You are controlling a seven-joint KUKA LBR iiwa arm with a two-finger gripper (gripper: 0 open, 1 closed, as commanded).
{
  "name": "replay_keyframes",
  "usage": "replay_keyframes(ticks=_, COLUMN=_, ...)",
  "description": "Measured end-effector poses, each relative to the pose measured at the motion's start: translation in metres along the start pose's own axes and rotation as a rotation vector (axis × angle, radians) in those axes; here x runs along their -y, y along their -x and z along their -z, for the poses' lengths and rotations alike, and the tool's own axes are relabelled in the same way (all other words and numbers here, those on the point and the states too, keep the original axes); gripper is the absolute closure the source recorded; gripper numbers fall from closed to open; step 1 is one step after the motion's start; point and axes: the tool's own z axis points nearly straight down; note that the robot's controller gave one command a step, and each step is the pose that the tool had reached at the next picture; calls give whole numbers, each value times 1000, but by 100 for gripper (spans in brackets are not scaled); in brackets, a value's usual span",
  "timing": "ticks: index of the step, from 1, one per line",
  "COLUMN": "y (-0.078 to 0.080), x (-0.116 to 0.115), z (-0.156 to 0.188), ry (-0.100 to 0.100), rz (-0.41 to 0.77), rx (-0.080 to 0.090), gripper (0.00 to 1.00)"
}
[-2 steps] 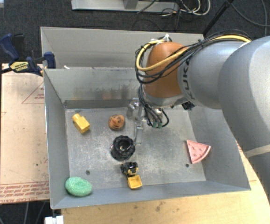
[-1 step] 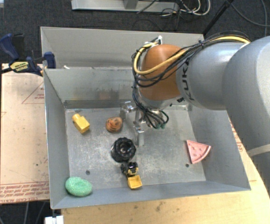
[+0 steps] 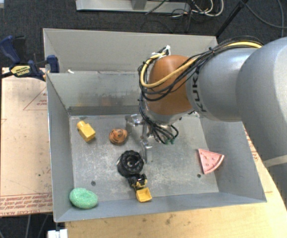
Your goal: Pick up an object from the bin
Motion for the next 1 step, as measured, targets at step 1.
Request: replay_keyframes(ticks=1, y=-1, x=-7, z=-1, ry=-1, rz=-214, rx=-9, gripper=0)
